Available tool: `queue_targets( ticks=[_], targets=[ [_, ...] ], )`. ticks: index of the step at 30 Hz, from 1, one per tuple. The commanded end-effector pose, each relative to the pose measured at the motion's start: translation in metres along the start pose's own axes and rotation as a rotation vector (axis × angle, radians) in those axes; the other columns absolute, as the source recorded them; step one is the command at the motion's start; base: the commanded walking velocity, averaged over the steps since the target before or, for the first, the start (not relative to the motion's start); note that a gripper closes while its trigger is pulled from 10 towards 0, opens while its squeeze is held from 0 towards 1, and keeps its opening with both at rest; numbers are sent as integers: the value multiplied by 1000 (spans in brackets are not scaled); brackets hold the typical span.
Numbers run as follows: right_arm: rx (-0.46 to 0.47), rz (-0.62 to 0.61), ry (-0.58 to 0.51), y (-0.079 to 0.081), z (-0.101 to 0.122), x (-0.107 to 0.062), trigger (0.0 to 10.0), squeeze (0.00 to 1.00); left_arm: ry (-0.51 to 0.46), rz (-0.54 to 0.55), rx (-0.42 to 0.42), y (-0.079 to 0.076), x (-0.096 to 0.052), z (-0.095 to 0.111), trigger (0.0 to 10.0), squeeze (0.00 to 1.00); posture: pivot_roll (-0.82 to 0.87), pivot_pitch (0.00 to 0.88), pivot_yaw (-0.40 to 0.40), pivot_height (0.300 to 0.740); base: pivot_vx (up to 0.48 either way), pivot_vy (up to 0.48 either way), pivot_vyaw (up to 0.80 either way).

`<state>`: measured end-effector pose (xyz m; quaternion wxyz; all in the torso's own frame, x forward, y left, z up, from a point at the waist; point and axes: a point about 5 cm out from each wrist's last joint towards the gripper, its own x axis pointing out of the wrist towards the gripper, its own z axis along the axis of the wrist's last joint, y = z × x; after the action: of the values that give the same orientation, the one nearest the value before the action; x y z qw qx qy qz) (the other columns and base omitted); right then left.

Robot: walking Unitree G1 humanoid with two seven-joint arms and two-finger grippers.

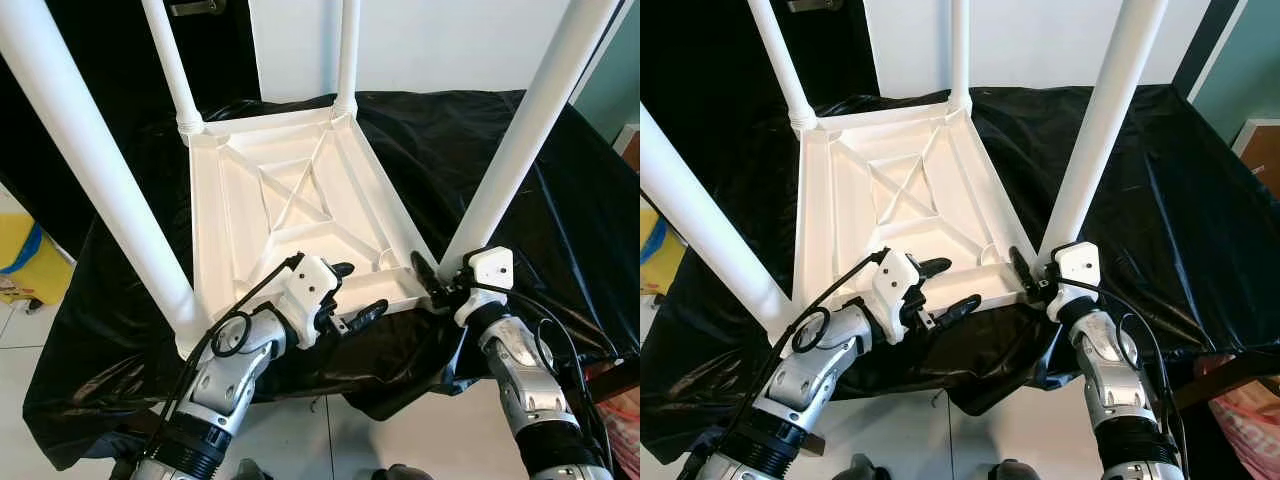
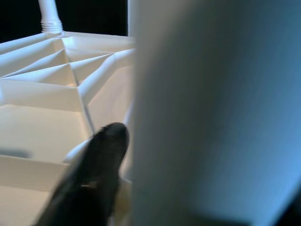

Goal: Building children table

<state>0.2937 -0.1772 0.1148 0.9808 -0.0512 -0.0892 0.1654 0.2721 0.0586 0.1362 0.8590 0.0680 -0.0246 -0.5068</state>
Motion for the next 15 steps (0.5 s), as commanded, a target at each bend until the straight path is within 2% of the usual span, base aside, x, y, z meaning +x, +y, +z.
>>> queue_targets(
  ticks=[1,9,14,15],
  targets=[
    [-5,11,-8,5,-1,0,0,0,4,-13,15,0,1,3,10000,0,-59,47,-8,740,0,0,0],
    [0,-75,2,12,-4,-4,0,0,-6,-3,14,2,2,7,10000,0,-60,48,-4,740,0,0,0],
    [11,-193,38,21,-10,-5,0,0,-15,0,16,4,3,11,10000,0,-45,57,0,740,0,0,0],
    [29,-263,61,28,-14,-6,0,0,-20,5,19,5,3,13,10000,0,-40,63,5,740,0,0,0]
  ],
)
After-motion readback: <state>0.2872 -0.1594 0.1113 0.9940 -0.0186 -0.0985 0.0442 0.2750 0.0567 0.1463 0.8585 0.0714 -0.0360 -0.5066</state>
